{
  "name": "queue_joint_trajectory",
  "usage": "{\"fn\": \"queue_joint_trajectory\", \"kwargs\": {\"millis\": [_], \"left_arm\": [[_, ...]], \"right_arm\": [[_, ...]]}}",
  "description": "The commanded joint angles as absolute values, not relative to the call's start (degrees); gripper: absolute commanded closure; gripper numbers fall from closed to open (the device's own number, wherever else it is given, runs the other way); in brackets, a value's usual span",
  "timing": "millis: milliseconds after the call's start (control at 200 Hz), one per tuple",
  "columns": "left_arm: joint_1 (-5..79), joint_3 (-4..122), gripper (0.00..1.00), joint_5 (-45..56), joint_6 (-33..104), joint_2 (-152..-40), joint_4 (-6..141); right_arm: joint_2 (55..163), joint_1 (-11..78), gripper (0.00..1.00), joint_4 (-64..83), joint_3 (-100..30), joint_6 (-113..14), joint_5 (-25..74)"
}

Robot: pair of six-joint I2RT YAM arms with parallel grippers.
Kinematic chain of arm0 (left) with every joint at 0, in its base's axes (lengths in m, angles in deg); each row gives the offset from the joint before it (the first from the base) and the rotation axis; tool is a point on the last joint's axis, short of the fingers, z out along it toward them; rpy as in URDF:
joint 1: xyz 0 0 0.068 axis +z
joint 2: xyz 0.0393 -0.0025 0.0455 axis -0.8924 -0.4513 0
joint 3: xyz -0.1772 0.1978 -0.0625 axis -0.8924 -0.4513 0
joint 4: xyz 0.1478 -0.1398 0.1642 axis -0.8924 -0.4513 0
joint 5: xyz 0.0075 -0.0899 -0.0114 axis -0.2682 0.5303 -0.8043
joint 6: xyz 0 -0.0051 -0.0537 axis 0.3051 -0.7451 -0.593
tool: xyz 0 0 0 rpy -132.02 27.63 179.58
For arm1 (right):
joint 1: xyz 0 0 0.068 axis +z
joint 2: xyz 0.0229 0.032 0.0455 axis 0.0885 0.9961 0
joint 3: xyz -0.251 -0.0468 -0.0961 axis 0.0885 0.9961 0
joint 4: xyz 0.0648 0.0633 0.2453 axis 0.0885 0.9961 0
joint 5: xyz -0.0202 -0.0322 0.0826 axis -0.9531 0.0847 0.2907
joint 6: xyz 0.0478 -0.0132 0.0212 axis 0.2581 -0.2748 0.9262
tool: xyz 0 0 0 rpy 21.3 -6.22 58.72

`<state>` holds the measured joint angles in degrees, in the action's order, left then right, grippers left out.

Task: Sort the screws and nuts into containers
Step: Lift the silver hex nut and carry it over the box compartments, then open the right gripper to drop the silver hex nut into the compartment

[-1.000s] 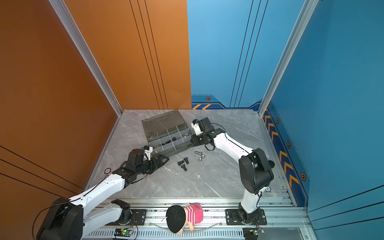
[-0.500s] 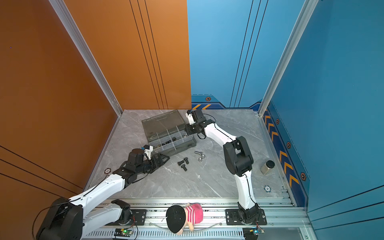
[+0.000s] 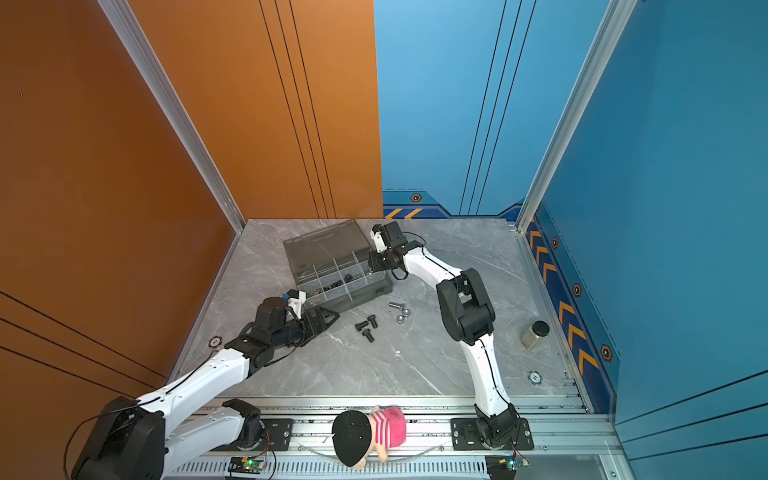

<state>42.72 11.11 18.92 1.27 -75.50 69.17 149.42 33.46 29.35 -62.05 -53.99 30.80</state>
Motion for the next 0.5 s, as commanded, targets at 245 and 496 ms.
{"fn": "queue_joint_trajectory", "kwargs": {"millis": [245,496], "left_arm": [[42.0,13.0,0.02,19.7,1.4,-75.2,68.9],[42.0,13.1,0.02,19.6,1.6,-75.3,68.8]], "right_arm": [[146.8,33.1,0.58,32.7,-63.4,-54.8,30.1],[137.7,33.2,0.55,36.0,-56.5,-55.5,29.7]]}}
